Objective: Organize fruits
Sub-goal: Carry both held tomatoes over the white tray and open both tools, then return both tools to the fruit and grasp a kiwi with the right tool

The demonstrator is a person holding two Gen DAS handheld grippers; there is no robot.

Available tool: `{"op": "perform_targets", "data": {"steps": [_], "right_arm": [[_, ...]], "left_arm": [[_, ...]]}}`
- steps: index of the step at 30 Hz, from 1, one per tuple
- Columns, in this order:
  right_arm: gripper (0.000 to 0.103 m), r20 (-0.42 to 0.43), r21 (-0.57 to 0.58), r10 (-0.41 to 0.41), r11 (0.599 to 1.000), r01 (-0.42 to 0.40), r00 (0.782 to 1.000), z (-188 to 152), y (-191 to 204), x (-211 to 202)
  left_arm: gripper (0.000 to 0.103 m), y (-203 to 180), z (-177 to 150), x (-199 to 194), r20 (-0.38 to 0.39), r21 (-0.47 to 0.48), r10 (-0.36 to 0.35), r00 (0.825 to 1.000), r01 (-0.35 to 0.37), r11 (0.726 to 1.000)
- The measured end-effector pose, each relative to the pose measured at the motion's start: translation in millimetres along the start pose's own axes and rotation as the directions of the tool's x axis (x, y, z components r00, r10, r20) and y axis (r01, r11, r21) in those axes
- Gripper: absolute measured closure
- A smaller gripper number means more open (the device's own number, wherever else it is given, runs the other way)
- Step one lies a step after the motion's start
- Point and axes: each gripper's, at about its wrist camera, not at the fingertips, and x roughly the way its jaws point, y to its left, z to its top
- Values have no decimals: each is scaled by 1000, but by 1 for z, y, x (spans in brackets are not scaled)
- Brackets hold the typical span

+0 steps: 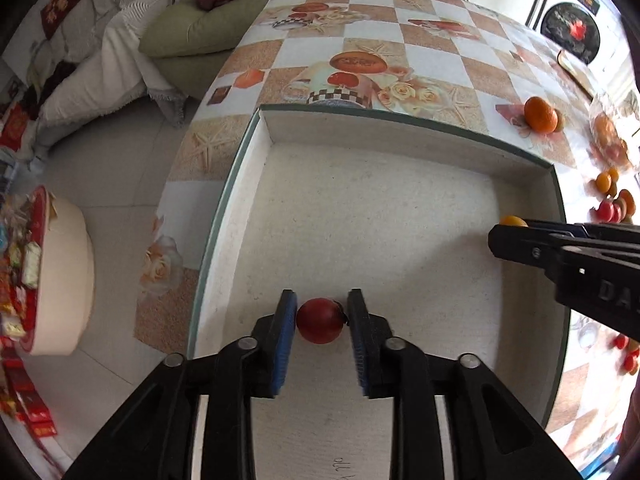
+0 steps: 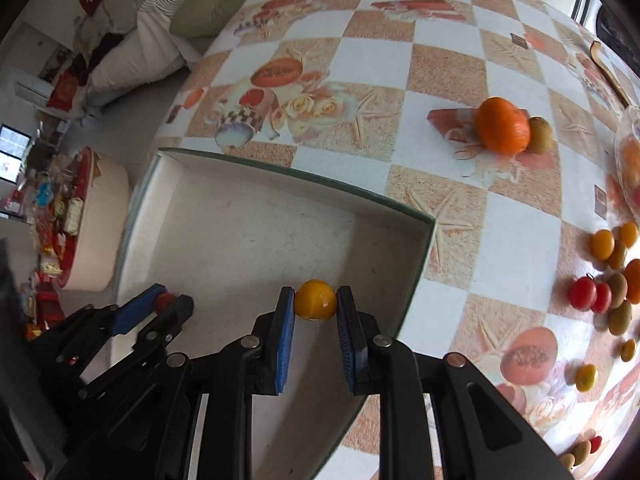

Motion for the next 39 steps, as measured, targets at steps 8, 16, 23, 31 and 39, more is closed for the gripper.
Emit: {"op": "perform_targets", "data": {"steps": [8, 16, 23, 31, 39], "right_arm": [[47, -11, -20, 6, 1000, -6, 1000, 3, 4, 7], [22, 111, 44, 34, 998, -39, 993, -3, -9, -34], [22, 151, 172, -26, 985, 0, 988, -30, -60, -65], [22, 128, 347, -97, 937, 47, 987, -86, -142, -92], [22, 111, 473, -146, 878, 77, 983, -134, -212, -109]], "left_arm": [[13, -4, 1, -3, 29, 16, 8, 1000, -8, 1000], [13, -16, -4, -19, 32, 40, 11, 999, -13, 999], [13, -56, -3, -47, 69, 112, -31, 997, 23, 993], [13, -127, -1, -72, 94, 235, -104, 990, 79, 969], [13, -199, -7, -72, 61, 334, -165, 984, 136, 933]]}}
